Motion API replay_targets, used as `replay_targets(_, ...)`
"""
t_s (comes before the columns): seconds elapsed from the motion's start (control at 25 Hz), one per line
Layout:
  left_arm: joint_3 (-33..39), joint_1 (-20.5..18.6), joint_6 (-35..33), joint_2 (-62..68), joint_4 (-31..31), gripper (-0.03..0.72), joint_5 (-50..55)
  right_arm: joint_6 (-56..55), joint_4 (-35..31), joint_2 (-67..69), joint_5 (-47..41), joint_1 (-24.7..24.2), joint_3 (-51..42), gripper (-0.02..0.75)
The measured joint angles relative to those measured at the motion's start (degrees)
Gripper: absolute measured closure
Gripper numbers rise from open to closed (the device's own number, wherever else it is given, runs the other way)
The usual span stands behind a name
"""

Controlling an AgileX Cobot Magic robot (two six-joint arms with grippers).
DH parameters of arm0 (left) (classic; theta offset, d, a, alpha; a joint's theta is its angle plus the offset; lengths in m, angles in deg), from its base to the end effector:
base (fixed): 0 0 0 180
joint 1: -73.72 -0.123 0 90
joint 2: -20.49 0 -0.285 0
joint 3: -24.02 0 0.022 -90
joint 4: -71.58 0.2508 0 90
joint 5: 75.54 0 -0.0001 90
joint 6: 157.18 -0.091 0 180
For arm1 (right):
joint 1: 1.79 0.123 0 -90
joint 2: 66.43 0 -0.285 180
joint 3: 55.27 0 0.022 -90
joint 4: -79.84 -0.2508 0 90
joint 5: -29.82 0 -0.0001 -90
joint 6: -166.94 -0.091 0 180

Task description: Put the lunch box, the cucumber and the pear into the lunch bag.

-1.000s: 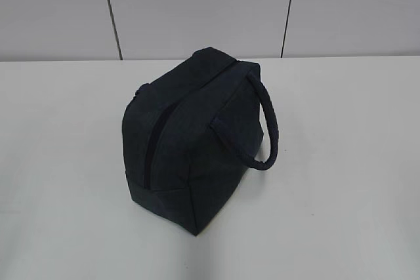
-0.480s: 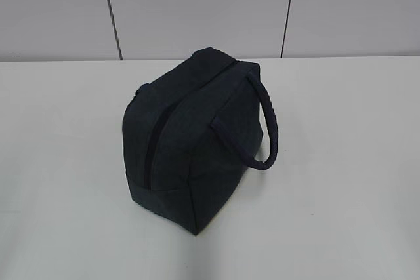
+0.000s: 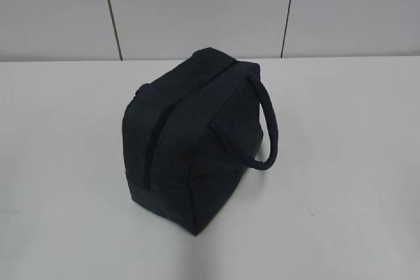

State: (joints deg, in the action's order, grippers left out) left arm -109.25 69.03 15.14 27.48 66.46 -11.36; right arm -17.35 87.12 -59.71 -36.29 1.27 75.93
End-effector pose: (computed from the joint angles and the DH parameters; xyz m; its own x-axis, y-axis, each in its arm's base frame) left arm -0.0129 -0.0084 0.2814 -0.4639 0.0568 -0.8841 0.0335 0.9984 0.0466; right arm -0.0111 -0.0112 0.2692 -0.5199 -0.0047 -0.8542 0.0577 0.9975 -0.0407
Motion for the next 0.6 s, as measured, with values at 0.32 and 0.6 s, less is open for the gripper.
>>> replay_targets(0.32,0.0,0.0,0.05,0.0,0.0,0.346,0.0,0.0,0.0,0.0,0.0,0.0,0.0,0.221)
replay_targets(0.6,0.0,0.0,0.05,0.0,0.0,0.346,0.0,0.0,0.0,0.0,0.0,0.0,0.0,0.221)
